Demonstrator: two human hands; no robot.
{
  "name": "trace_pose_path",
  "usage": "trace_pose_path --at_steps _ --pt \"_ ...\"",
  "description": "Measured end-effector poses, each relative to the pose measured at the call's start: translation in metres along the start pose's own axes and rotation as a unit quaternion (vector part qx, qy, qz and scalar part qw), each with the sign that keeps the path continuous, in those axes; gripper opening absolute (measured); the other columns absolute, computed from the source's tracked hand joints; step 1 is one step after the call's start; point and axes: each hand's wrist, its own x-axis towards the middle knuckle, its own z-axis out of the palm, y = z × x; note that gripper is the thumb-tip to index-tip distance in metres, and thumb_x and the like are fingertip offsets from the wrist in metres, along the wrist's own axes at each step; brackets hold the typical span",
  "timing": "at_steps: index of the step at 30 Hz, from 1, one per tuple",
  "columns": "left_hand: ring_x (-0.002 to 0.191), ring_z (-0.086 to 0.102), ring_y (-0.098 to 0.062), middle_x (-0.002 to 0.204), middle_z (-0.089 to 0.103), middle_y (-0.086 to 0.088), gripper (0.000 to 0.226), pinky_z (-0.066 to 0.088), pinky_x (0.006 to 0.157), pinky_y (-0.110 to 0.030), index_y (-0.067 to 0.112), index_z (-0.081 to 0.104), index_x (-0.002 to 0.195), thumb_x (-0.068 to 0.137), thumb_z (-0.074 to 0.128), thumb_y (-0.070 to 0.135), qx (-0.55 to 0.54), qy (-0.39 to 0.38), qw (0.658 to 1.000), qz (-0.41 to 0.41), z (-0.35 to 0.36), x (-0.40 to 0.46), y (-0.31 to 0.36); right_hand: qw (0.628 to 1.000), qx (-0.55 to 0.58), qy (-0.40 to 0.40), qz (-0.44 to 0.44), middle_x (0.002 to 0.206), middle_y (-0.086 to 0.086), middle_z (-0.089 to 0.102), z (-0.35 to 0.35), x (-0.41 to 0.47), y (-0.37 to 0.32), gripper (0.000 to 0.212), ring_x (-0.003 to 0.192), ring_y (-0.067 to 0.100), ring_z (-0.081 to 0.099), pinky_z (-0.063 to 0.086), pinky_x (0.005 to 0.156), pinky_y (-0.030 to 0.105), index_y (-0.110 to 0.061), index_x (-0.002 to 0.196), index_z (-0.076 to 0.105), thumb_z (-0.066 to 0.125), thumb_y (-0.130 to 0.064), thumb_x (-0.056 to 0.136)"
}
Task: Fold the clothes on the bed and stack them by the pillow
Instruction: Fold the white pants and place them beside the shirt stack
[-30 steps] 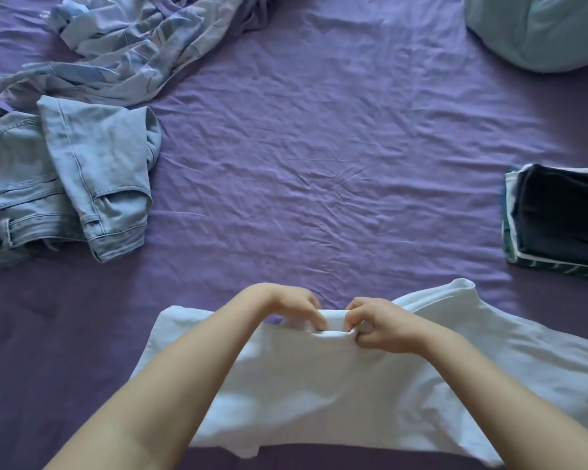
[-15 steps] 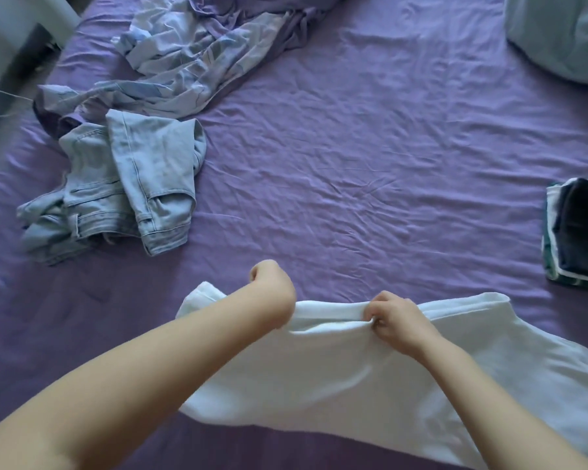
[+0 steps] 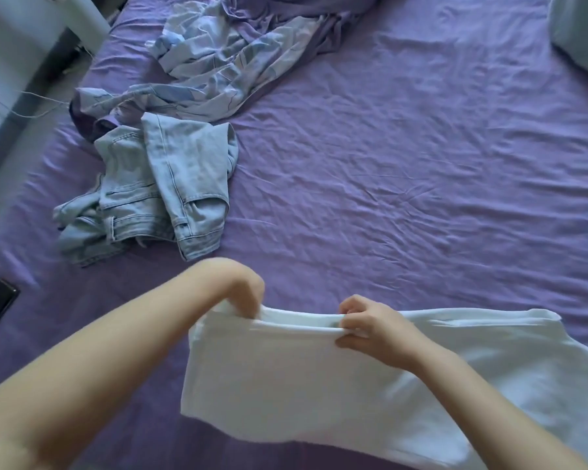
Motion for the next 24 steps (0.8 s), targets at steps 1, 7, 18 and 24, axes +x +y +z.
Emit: trace_pose_path --at_steps 1,7,18,24 --pt "0.085 0.055 -0.024 0.099 0.066 -0.004 0.038 0.041 0.07 -0.027 0.017 0.069 0.098 0.079 0.06 0.048 0.013 0.045 0.999 -0.012 -0.002 -0.001 -0.015 1.0 0.012 0.024 0.01 0.107 -0.008 0.057 0.001 0.0 0.003 0.016 0.082 0.02 0.061 0.049 0.072 0.031 -0.023 0.077 0.062 0.07 -0.037 0.076" --pt "0.116 0.048 -0.027 0.122 0.053 -0.005 0.034 0.042 0.089 -0.036 0.019 0.057 0.118 0.093 0.048 0.04 -0.012 0.349 0.937 -0.009 0.023 0.029 -0.05 0.991 -0.046 0.127 0.005 0.106 0.002 0.067 0.027 0.026 0.006 0.027 0.093 0.028 0.064 0.052 0.074 0.036 -0.024 0.098 0.068 0.073 -0.025 0.072" --pt "0.109 0.049 -0.028 0.113 0.056 -0.007 0.034 0.033 0.078 -0.033 0.016 0.058 0.109 0.091 0.052 0.044 -0.083 0.332 0.939 0.032 0.063 0.053 -0.022 0.98 -0.135 0.142 0.012 0.084 -0.003 0.067 0.034 0.032 0.02 0.012 0.084 0.029 0.066 0.052 0.073 0.038 -0.017 0.074 0.062 0.069 -0.025 0.069" --pt "0.099 0.055 -0.024 0.103 0.059 -0.003 0.028 0.038 0.075 -0.033 0.021 0.045 0.084 0.092 0.051 0.047 -0.115 0.26 0.956 0.067 0.044 0.03 -0.07 0.981 -0.146 0.125 -0.008 0.081 -0.003 0.068 0.014 0.052 0.015 0.018 0.084 0.027 0.067 0.056 0.064 0.036 -0.014 0.069 0.064 0.067 -0.032 0.072"
